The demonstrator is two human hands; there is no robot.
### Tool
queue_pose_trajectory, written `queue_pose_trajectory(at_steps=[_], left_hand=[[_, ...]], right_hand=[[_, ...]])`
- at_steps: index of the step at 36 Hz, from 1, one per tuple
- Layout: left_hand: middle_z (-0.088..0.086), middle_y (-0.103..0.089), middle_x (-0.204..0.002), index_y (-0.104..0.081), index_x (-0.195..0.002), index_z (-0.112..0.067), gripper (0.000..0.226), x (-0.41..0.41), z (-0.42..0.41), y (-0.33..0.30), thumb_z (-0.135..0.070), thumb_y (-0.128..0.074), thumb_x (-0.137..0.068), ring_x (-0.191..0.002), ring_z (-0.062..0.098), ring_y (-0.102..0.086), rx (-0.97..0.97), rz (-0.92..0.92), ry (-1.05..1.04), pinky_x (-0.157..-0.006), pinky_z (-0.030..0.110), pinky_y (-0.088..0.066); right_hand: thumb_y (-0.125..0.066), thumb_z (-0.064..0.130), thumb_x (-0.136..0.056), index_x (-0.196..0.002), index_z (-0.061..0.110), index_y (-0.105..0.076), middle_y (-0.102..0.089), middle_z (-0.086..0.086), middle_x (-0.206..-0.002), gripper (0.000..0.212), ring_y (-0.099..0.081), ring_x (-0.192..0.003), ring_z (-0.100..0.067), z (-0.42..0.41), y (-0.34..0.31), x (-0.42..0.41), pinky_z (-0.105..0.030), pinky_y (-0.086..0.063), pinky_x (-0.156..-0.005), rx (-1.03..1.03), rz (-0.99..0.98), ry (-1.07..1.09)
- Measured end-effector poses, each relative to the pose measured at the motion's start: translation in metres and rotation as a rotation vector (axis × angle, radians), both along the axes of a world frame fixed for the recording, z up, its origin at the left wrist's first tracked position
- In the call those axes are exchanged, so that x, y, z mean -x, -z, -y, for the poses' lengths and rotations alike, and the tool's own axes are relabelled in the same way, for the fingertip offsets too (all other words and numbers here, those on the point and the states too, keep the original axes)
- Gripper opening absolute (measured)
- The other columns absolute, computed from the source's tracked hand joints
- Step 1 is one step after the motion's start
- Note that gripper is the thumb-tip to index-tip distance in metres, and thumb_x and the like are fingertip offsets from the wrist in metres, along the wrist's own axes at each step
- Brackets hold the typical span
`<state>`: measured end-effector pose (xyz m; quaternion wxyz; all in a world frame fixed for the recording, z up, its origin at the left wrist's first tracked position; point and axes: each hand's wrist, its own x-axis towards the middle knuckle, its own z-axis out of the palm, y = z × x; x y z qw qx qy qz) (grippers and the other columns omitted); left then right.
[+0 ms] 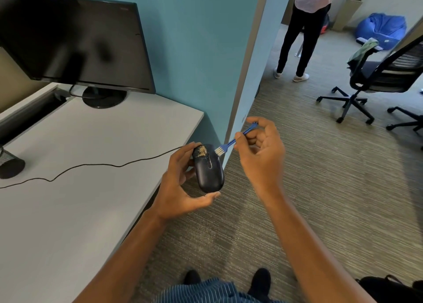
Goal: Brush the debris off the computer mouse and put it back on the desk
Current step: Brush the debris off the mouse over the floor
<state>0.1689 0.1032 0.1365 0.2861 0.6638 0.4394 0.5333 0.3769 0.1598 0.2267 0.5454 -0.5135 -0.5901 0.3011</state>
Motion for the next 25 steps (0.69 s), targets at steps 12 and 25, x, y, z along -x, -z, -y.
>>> queue_pose_trajectory(at_steps=[12,25], left_hand=[[-0.004,-0.038,-0.176,-0.037,-0.169,0.004,0.127,0.0009,-0.0014,0.0041,-0.019,-0.112,-0.069,-0.163,0.023,-0.049,0.005,0.008,0.003,-0.119,0.031,-0.058],[-0.006,-0.039,-0.174,-0.039,-0.168,0.004,0.126,0.0009,0.0037,-0.0013,-0.019,-0.112,-0.068,-0.161,0.021,-0.050,0.024,0.013,-0.031,-0.115,0.034,-0.061]], right_hand=[[-0.079,0.011,-0.102,-0.134,0.022,-0.065,-0.080,-0.001,-0.091,0.037,-0.083,-0.079,-0.016,0.0021,0.0074,0.0010,-0.043,-0.070,-0.077,0.042,-0.066,0.020],[-0.080,0.009,-0.100,-0.133,0.019,-0.066,-0.080,-0.005,-0.092,0.037,-0.083,-0.080,-0.022,0.0072,0.0055,-0.0078,-0.040,-0.070,-0.076,-0.013,-0.127,-0.011]])
